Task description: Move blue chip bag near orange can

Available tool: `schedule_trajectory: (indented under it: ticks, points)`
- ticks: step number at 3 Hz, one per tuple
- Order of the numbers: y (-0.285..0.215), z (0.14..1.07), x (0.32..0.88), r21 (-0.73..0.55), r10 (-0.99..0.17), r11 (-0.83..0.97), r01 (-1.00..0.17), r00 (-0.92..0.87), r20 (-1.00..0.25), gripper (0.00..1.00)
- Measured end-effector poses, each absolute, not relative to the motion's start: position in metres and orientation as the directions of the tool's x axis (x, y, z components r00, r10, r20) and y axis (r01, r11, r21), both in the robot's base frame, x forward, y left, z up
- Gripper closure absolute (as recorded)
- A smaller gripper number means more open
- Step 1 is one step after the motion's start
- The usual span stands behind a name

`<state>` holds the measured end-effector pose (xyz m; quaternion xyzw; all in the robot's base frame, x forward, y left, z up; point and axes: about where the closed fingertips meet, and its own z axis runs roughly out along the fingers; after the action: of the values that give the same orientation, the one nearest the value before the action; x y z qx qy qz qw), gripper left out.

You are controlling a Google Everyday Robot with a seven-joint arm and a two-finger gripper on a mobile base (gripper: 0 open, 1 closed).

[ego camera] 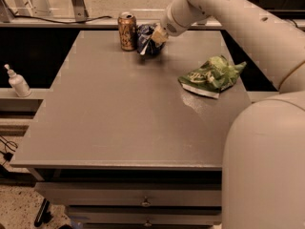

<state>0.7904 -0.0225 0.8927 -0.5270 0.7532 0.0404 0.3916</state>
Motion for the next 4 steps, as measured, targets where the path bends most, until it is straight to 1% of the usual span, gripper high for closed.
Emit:
schedule_trajectory:
  ticks: [2, 3, 4]
  points:
    - [-0.014, 0.895, 0.788, -0.345, -0.756, 0.432, -0.833, -0.126, -0.642, 0.13]
    - [-0.013, 0.895, 0.786, -0.342, -0.756, 0.427, -0.837, -0.123, -0.643, 0.00]
    - [-0.017, 0.899, 0.779, -0.342, -0.751, 0.423, -0.839, -0.113, -0.650, 0.00]
